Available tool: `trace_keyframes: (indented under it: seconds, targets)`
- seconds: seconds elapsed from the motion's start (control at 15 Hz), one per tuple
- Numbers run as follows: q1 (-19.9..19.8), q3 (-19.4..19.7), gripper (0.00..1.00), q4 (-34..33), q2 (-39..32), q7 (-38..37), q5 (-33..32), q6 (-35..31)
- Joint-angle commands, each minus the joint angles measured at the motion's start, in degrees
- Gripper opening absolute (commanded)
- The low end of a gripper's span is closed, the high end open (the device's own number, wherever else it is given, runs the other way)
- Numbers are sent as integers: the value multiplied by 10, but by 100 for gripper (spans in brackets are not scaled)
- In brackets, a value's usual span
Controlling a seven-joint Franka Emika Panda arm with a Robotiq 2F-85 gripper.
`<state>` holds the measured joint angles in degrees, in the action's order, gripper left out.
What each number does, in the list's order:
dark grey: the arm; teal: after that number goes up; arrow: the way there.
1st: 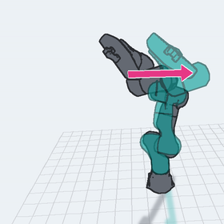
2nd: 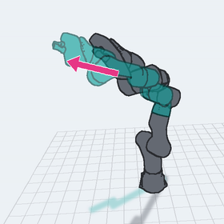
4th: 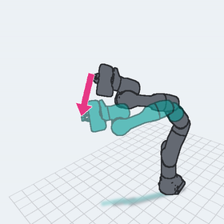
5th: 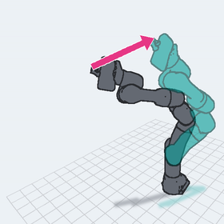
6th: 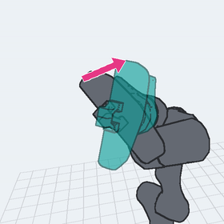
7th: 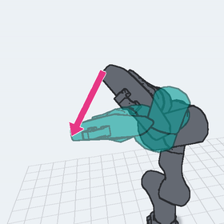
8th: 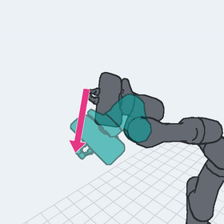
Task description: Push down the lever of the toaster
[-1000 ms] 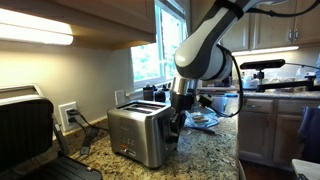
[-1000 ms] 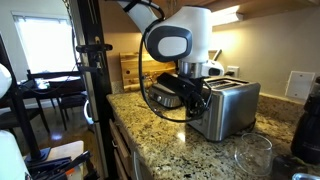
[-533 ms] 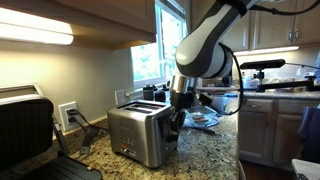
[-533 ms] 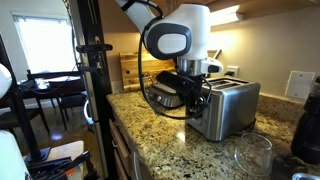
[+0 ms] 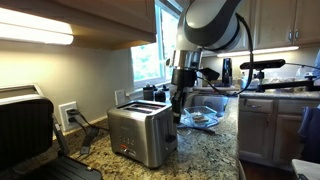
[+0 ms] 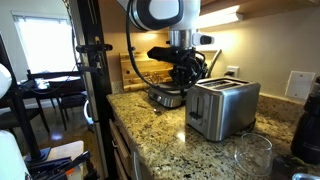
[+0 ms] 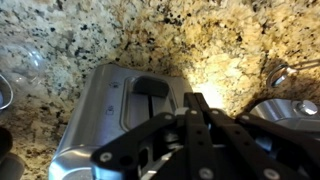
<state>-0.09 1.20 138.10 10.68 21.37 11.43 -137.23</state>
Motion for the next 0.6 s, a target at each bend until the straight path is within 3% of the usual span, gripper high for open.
trace_keyframes:
  seconds: [0.0,0.07,0.2,0.53]
  targets:
    - [4,4,28,23,61,-28,-30,46]
    - [5,4,28,24,71,-30,-33,58]
    - [6,5,38,27,83,-32,-34,73]
    - [5,6,71,35,98,-38,-35,89]
